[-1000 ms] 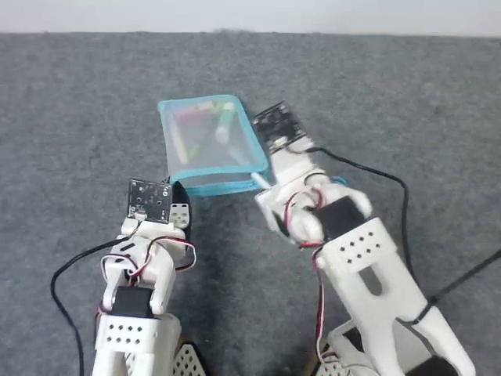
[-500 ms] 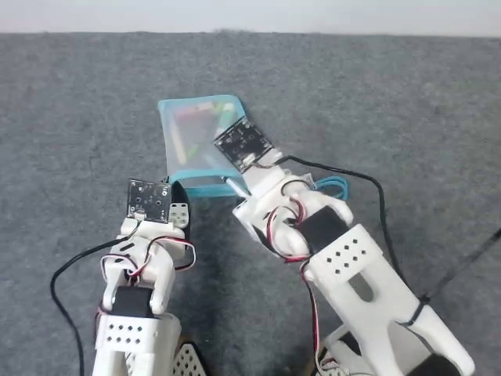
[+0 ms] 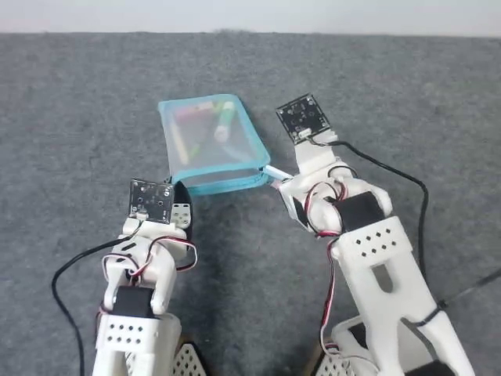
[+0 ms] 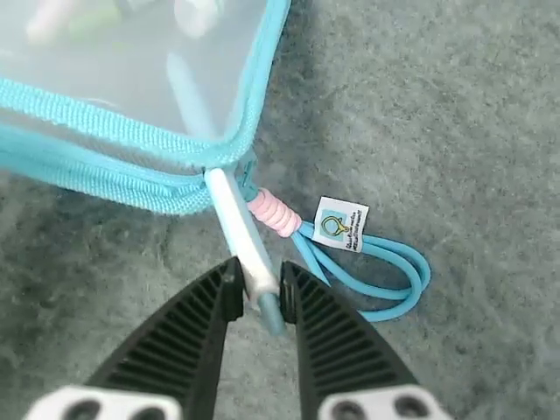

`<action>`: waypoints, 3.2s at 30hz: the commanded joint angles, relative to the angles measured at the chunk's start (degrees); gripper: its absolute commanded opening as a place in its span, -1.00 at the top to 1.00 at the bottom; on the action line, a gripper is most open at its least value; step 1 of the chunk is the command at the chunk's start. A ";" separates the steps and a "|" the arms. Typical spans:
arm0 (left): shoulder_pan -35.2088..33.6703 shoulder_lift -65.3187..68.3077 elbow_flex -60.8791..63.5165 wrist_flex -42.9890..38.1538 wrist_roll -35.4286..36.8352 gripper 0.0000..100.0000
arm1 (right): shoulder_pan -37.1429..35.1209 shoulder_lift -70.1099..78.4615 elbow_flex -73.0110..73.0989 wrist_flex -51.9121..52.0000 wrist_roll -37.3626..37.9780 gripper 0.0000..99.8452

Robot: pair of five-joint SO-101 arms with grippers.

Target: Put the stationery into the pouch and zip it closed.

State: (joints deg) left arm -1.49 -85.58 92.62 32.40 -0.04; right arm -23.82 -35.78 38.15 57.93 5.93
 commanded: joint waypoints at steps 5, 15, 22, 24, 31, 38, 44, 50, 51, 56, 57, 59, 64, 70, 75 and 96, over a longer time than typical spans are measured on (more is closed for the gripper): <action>0.18 -1.05 -0.92 -2.29 0.79 0.98 | -5.85 -9.54 -0.18 2.59 -0.18 0.99; 0.09 -1.05 -0.84 -2.29 0.79 0.98 | -17.01 -10.68 6.86 -4.26 5.98 0.99; 0.09 -1.05 -0.75 -2.29 0.70 0.98 | -20.44 -2.86 6.59 -8.57 6.42 0.99; 0.09 -1.05 -0.75 -2.29 0.70 0.98 | -21.85 -2.33 6.59 -9.10 7.03 0.99; 0.09 -1.05 -0.75 -2.29 0.70 0.98 | -17.27 -9.63 3.87 -2.59 4.57 0.99; 0.09 -1.05 -0.75 -2.37 0.70 0.98 | 5.67 -18.24 3.78 4.35 3.69 0.99; 0.09 -0.97 -0.75 -2.37 0.70 0.98 | -0.48 -18.15 5.54 4.88 4.75 0.99; 0.09 -0.79 -0.57 -2.29 0.70 0.98 | -13.93 -17.01 7.03 -0.13 5.19 0.99; 0.00 -1.05 -0.13 -2.29 0.70 0.98 | -14.37 -16.48 6.95 -0.31 5.19 0.99; -0.26 -1.05 0.22 -2.20 0.70 0.98 | -0.40 -17.45 7.03 5.58 11.52 0.94; 0.00 -1.05 0.04 -2.29 0.70 0.98 | 1.98 -17.36 7.38 5.58 12.92 0.86; 0.18 -1.05 -0.13 -2.64 0.70 0.98 | 2.24 -16.40 8.26 5.49 15.74 0.67; -0.09 -1.05 0.13 -3.25 0.70 0.98 | -3.03 -8.13 6.59 4.26 22.15 0.47; -0.35 -1.05 0.13 -3.16 0.70 0.98 | -4.44 8.75 1.05 -1.98 28.04 0.47; -0.35 -1.05 -0.04 -3.16 0.70 0.98 | -4.35 19.56 -3.87 -4.62 28.57 0.48; 0.18 -1.05 0.04 -3.43 0.79 0.98 | -6.11 27.56 -29.54 20.97 17.32 0.99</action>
State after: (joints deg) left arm -2.02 -85.58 94.11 31.43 -0.04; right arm -25.41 -3.60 18.20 71.21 28.88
